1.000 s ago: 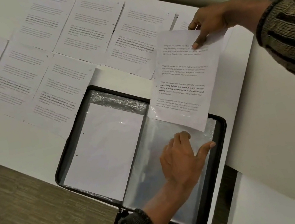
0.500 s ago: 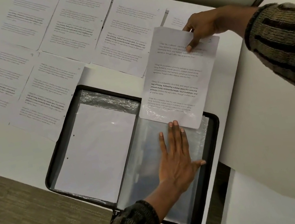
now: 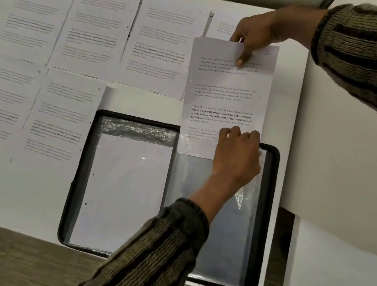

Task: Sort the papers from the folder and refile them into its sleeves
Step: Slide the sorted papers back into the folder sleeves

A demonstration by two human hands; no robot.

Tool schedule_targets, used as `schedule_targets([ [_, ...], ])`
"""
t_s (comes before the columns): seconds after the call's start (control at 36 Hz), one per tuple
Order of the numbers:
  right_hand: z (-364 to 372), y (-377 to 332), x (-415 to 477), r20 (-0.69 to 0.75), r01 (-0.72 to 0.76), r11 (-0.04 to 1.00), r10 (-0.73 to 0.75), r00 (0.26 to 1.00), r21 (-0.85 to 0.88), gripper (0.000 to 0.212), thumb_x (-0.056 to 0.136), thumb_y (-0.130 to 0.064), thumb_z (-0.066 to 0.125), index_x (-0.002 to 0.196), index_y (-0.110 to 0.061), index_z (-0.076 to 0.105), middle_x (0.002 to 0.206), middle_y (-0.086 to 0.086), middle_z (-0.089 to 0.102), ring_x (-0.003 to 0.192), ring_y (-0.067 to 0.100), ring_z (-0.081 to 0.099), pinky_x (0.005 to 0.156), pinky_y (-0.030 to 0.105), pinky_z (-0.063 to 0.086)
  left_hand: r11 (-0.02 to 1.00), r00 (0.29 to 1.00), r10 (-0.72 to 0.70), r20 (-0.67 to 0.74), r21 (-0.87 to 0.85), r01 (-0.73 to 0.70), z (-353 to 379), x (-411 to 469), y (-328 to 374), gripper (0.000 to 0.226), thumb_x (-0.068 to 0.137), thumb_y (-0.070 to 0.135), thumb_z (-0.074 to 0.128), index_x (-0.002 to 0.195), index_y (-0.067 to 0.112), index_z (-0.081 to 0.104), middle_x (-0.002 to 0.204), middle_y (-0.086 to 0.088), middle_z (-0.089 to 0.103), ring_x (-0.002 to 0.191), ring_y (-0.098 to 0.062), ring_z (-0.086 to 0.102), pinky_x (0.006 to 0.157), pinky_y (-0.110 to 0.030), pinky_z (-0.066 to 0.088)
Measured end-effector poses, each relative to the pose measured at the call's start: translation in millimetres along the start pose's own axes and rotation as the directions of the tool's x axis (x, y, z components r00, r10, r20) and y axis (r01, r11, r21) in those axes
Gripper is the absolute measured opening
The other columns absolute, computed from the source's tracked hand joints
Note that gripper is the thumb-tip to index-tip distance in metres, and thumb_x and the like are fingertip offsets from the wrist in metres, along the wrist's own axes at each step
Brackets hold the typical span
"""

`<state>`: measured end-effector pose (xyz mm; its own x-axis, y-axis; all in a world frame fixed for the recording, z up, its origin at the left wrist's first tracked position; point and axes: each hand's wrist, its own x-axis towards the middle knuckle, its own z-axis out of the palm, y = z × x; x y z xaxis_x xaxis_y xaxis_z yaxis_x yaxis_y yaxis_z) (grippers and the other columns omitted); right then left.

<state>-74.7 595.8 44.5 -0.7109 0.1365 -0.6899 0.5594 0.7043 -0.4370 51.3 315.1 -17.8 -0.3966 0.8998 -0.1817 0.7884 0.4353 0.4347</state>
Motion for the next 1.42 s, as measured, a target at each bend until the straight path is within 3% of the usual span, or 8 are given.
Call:
schedule_targets([
  [0.11,-0.9,0.4,-1.0,-0.001,0.001,1.000,-0.001,1.000,0.014,0.039,0.079,-0.014,0.090,0.116,-0.017,0.078,0.107,0.002,0.077,0.094,0.024,0.073,0.086,0.036,0.057,0.925,0.982,-0.172,0.078,-0.329,0.188,-5.4,16.1,4.0,0.013,0.091,0.024,0.076,0.103,0.025,0.069,0.089,0.008,0.071,0.100,-0.021,0.060,0.100,-0.038,0.037],
  [0.19,-1.1,2.7,-0.6,0.005,-0.002,1.000,0.002,1.000,0.031,0.038,0.079,-0.013,0.090,0.115,-0.019,0.078,0.106,0.000,0.076,0.094,0.024,0.073,0.087,0.037,0.057,0.886,0.969,-0.243,0.038,-0.398,0.238,-2.6,18.0,2.1,0.020,0.091,0.023,0.077,0.108,0.025,0.069,0.093,0.010,0.073,0.105,-0.019,0.058,0.103,-0.042,0.039],
  [0.31,-0.4,5.4,-1.4,0.008,-0.003,1.000,0.003,1.000,0.009,0.039,0.080,-0.014,0.090,0.117,-0.019,0.078,0.103,-0.005,0.074,0.098,0.025,0.070,0.092,0.038,0.056,0.905,0.959,-0.259,-0.117,-0.378,0.198,-2.5,0.8,3.6,0.045,0.091,0.039,0.079,0.126,0.016,0.063,0.118,0.000,0.068,0.115,-0.023,0.053,0.100,-0.041,0.041],
  [0.42,1.4,9.8,-0.9,0.022,-0.006,1.000,0.006,1.000,-0.007,0.042,0.080,-0.015,0.090,0.119,-0.018,0.077,0.101,-0.007,0.072,0.099,0.026,0.066,0.091,0.036,0.054,0.934,0.917,-0.283,-0.282,-0.299,0.196,5.8,-41.9,-1.2,0.048,0.095,0.040,0.075,0.132,0.014,0.059,0.135,-0.003,0.059,0.128,-0.023,0.049,0.108,-0.043,0.045],
  [0.53,7.6,12.8,4.2,0.042,-0.006,1.000,0.007,0.999,-0.017,0.043,0.079,-0.016,0.091,0.120,-0.017,0.077,0.104,-0.005,0.073,0.104,0.028,0.066,0.095,0.036,0.052,0.919,0.902,-0.378,-0.208,-0.201,0.339,26.0,-98.4,-19.3,0.073,0.100,0.062,0.057,0.152,0.012,0.044,0.169,-0.011,0.029,0.160,-0.027,0.019,0.129,-0.049,0.025],
  [0.69,19.9,11.8,8.4,0.097,-0.007,1.000,0.007,0.995,-0.001,0.040,0.078,-0.014,0.092,0.116,-0.018,0.078,0.107,-0.007,0.074,0.102,0.022,0.067,0.095,0.036,0.053,0.913,0.908,-0.406,-0.104,-0.092,0.398,48.3,-174.0,-48.5,0.107,0.098,0.075,0.053,0.168,0.004,0.014,0.176,-0.016,-0.014,0.164,-0.033,-0.010,0.131,-0.053,0.012],
  [1.17,89.9,-16.5,9.0,0.220,0.076,0.983,-0.038,0.975,-0.170,0.039,0.068,-0.032,0.098,0.102,-0.030,0.080,0.107,-0.009,0.077,0.103,0.015,0.069,0.097,0.038,0.056,0.972,0.969,-0.234,-0.081,-0.041,0.232,51.5,-217.5,-74.9,0.116,0.097,0.073,0.058,0.166,-0.003,0.005,0.175,-0.022,-0.012,0.163,-0.037,-0.005,0.132,-0.053,0.012],
  [1.42,122.1,-26.7,-10.6,0.266,0.084,0.979,-0.032,0.963,-0.187,0.051,0.071,-0.032,0.097,0.117,-0.024,0.078,0.112,-0.010,0.074,0.105,0.015,0.069,0.100,0.040,0.057,0.984,0.983,-0.181,-0.042,-0.007,0.181,49.5,-237.8,-80.6,0.114,0.098,0.075,0.052,0.166,-0.003,0.004,0.174,-0.024,-0.011,0.163,-0.038,-0.005,0.130,-0.053,0.013],
])
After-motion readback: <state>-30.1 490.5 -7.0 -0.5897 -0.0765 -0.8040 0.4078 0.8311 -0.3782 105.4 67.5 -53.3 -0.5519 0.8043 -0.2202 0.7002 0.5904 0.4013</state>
